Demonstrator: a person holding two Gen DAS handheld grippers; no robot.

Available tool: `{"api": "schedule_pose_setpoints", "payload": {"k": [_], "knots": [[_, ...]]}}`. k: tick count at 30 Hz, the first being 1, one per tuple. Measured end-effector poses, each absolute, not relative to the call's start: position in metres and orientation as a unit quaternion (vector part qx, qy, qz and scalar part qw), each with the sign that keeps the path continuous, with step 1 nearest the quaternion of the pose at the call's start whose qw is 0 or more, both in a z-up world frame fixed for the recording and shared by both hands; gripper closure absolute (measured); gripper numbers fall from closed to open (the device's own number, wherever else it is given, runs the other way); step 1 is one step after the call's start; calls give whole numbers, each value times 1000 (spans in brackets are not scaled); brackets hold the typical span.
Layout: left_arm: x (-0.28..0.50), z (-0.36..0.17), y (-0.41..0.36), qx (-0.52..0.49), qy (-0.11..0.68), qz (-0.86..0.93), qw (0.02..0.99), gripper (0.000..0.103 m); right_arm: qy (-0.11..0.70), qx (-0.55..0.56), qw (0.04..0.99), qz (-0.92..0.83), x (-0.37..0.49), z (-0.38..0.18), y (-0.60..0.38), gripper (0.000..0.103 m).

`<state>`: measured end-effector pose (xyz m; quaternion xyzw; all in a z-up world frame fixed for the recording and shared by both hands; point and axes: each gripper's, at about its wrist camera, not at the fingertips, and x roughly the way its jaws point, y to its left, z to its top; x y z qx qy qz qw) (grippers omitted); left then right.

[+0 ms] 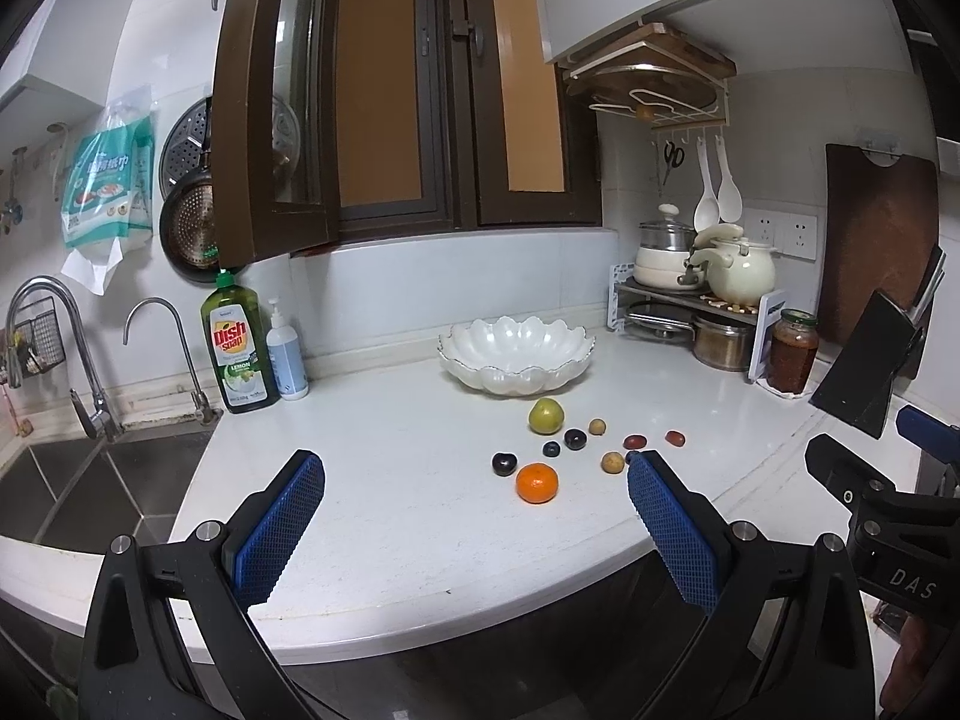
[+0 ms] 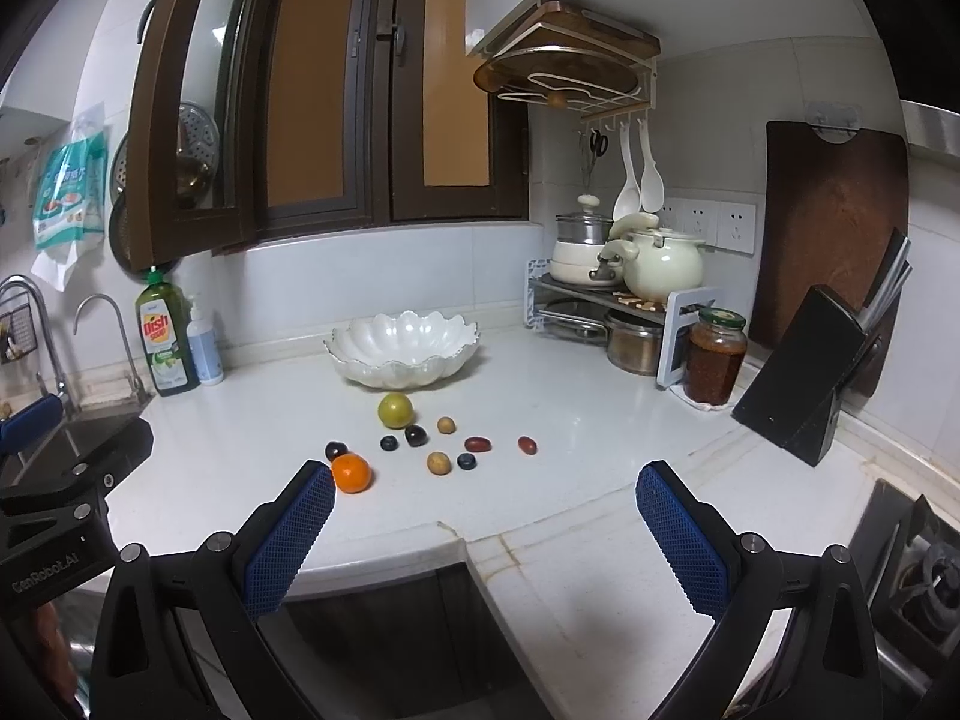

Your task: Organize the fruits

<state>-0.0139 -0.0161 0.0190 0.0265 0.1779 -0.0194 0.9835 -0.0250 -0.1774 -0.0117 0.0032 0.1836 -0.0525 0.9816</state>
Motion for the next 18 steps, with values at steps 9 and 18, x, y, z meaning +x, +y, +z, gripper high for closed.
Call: {"api": "schedule_pose_setpoints", "payload": {"k": [9, 18], "knots": [[-15, 20, -17, 25, 173, -22, 984, 0, 181, 4, 982, -52, -25, -10, -181, 1], [-15, 22, -18, 25, 169, -22, 985, 0, 179, 4, 983, -52, -25, -7, -182, 1]]}}
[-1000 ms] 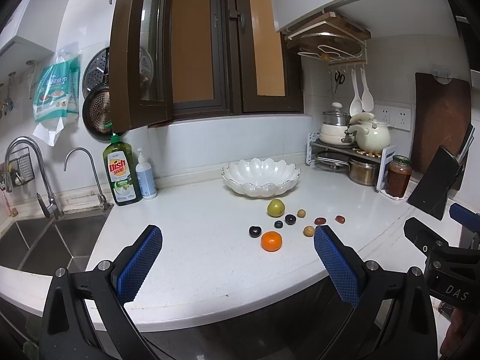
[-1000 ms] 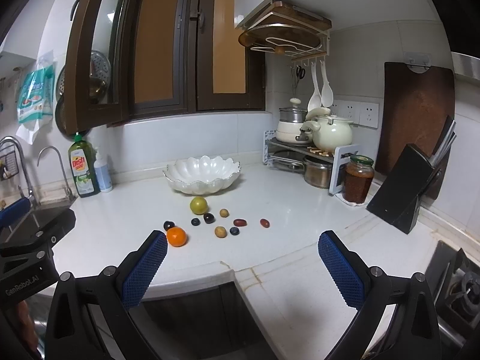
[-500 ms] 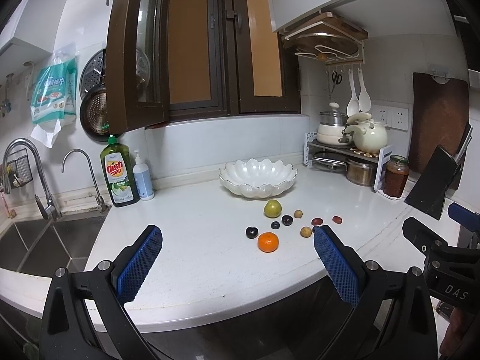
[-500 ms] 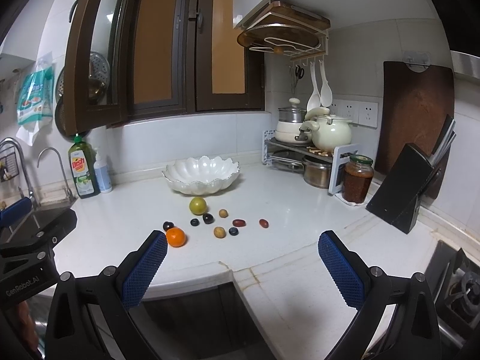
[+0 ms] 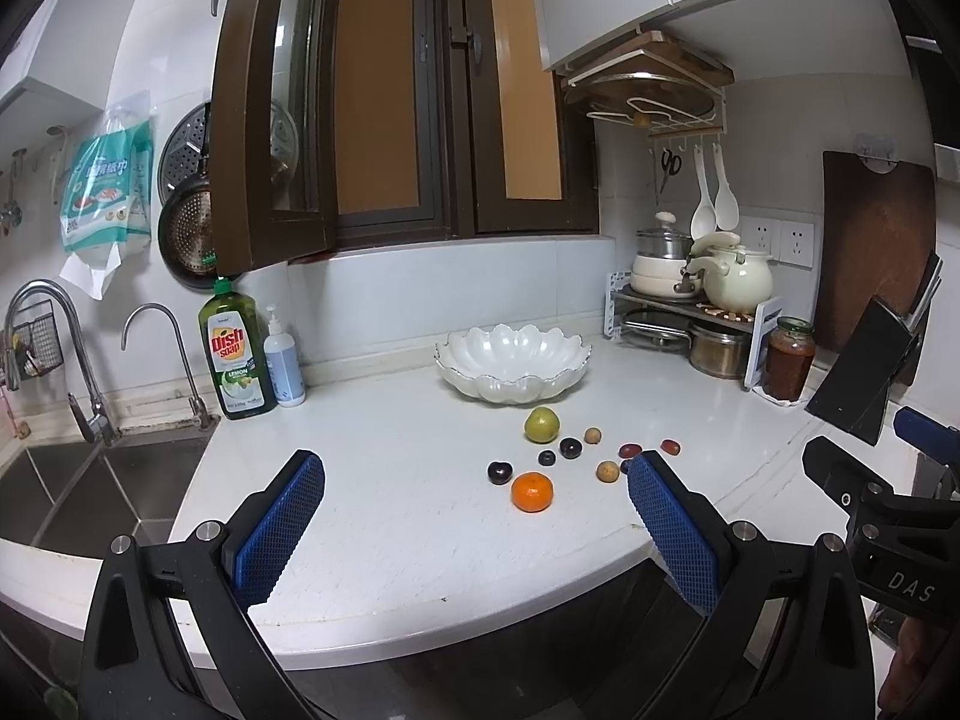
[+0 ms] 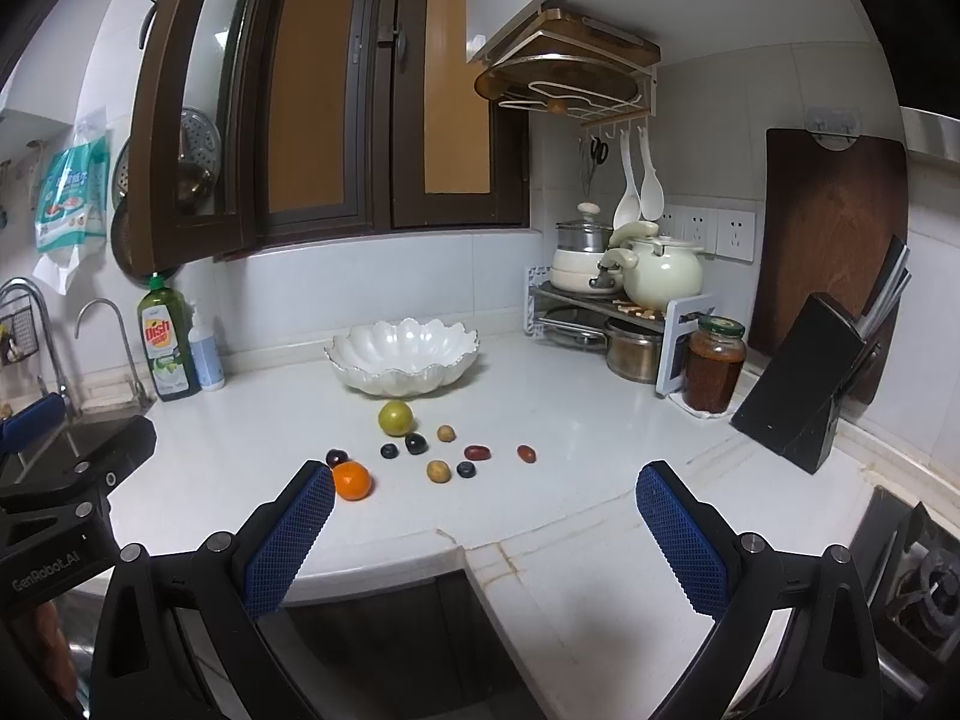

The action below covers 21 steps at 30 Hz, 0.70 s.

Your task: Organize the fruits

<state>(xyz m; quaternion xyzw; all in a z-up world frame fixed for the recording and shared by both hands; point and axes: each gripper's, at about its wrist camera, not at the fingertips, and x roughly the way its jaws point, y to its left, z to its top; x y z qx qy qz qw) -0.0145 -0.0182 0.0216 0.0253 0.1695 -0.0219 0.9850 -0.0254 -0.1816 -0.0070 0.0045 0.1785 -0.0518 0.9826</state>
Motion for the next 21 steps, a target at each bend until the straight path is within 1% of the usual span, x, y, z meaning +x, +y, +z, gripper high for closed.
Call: {"api": "schedule_pose_setpoints", "payload": {"k": [21], "knots": [[-18, 25, -23, 31, 160, -22, 986, 0, 172, 4, 984, -54, -28, -2, -185, 1]]}}
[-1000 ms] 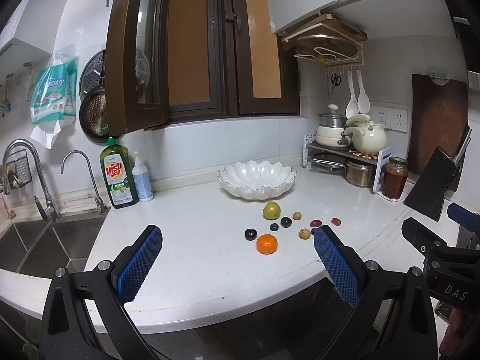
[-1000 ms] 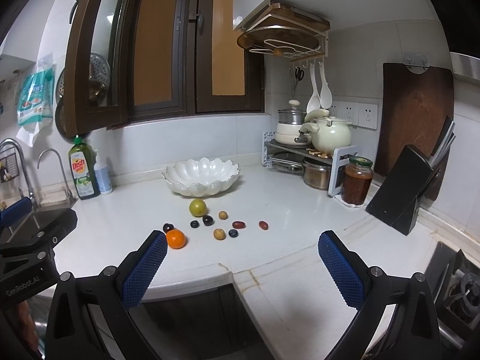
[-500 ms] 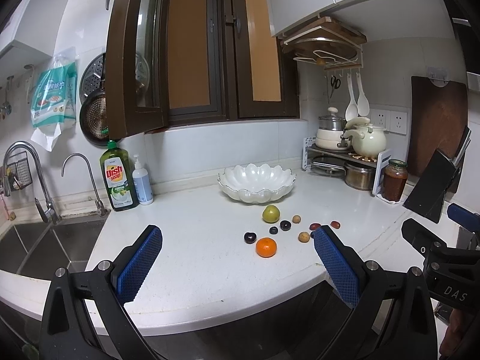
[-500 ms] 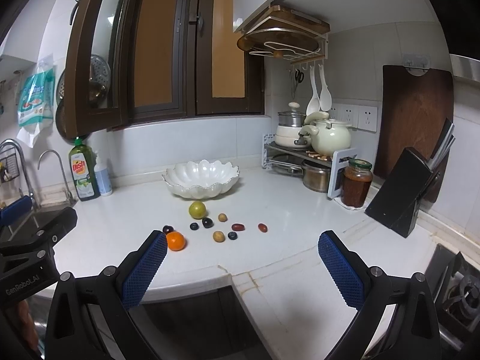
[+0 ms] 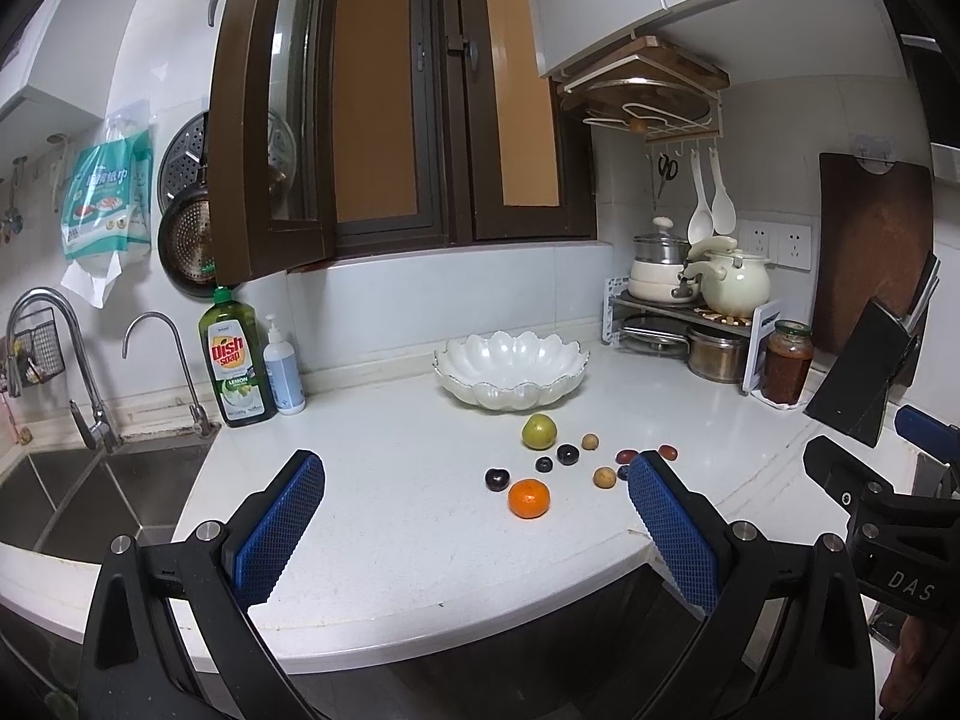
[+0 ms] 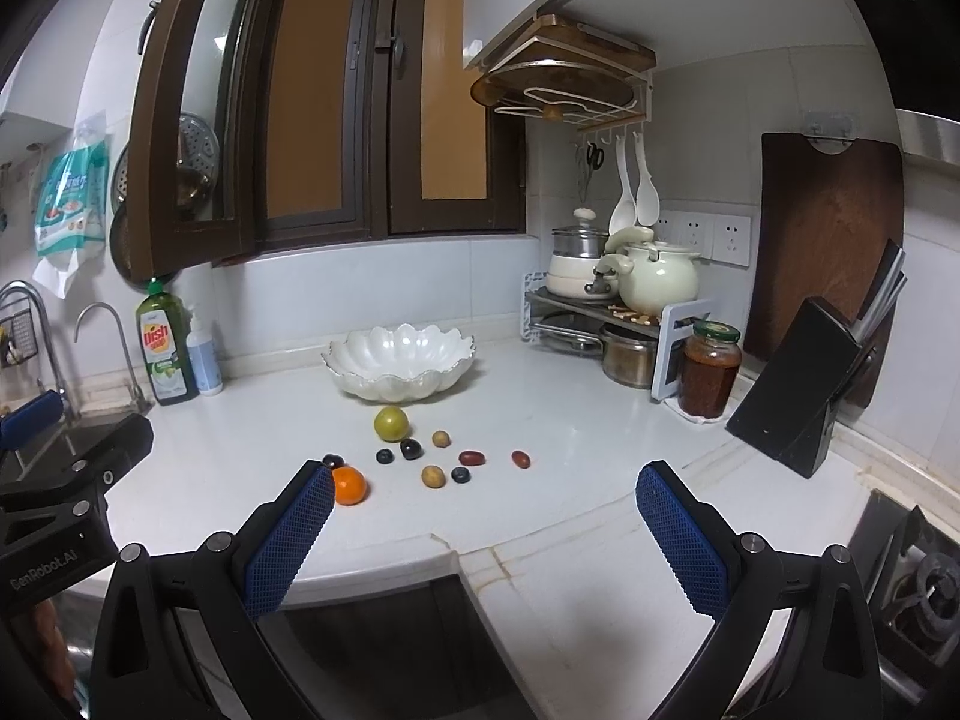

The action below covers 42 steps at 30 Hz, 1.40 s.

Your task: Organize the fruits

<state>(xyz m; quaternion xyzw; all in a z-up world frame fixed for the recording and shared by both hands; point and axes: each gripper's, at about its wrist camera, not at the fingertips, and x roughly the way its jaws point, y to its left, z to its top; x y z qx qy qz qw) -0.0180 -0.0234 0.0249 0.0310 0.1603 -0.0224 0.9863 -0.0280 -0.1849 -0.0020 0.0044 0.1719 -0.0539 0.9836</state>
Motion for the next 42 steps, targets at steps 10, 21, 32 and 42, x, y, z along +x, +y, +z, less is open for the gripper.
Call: {"api": "schedule_pose_setpoints", "payload": {"k": [10, 21, 32, 42], "knots": [[-14, 23, -26, 31, 166, -22, 985, 0, 177, 4, 983, -54, -26, -2, -190, 1], [22, 4, -32, 35, 217, -27, 975, 0, 195, -3, 979, -55, 12, -8, -193, 1], [75, -16, -37, 54, 243, -39, 968, 6, 230, -13, 972, -36, 75, -29, -189, 12], [128, -44, -37, 64, 287, -57, 954, 17, 276, -16, 961, -18, 137, -60, -179, 28]]}}
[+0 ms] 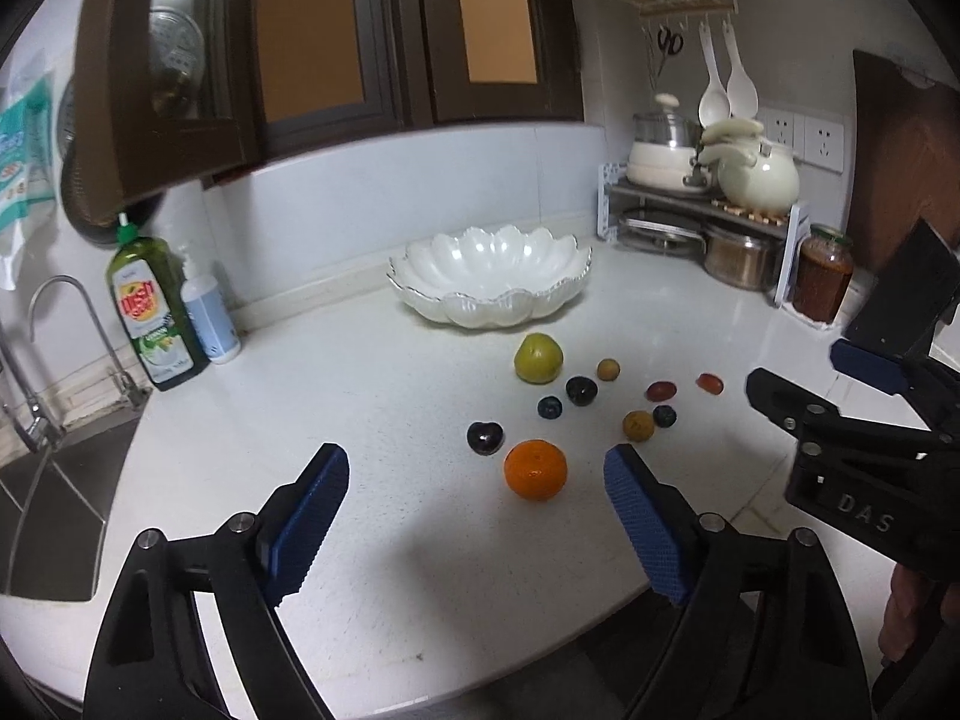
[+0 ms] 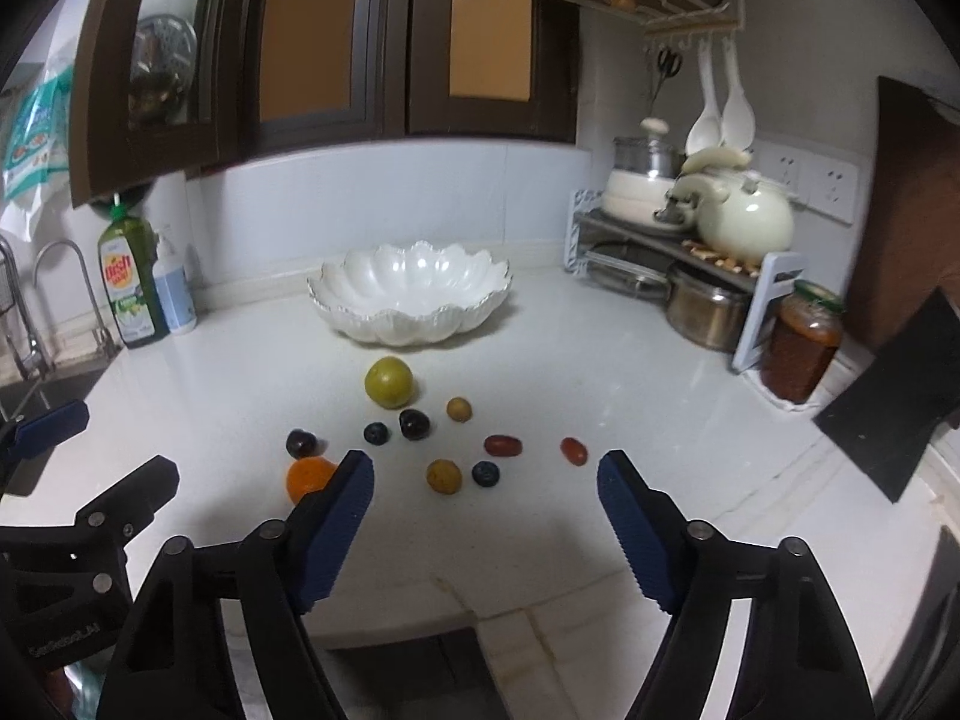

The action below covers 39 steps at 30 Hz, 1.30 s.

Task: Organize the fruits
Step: 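Grasp the orange with the left gripper while the right gripper grasps a small yellow fruit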

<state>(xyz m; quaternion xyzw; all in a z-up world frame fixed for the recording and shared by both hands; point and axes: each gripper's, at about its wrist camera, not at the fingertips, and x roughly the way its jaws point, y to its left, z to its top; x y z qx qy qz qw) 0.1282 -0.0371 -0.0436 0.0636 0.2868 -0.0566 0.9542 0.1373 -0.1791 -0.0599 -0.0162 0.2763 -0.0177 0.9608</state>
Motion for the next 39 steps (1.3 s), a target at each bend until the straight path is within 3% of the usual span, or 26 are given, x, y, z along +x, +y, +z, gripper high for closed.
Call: {"api": "schedule_pose_setpoints", "payload": {"k": [9, 29, 37, 39], "knots": [[169, -74, -43, 91, 320, -85, 939, 26, 328, -14, 945, -4, 190, -96, -171, 48], [224, -130, -58, 109, 382, -155, 905, 35, 398, 3, 917, -1, 245, -151, -168, 63], [232, -137, -62, 110, 390, -176, 897, 43, 410, 12, 912, 0, 254, -160, -168, 64], [234, -138, -64, 110, 392, -180, 895, 47, 413, 10, 911, 2, 255, -161, -167, 68]]}}
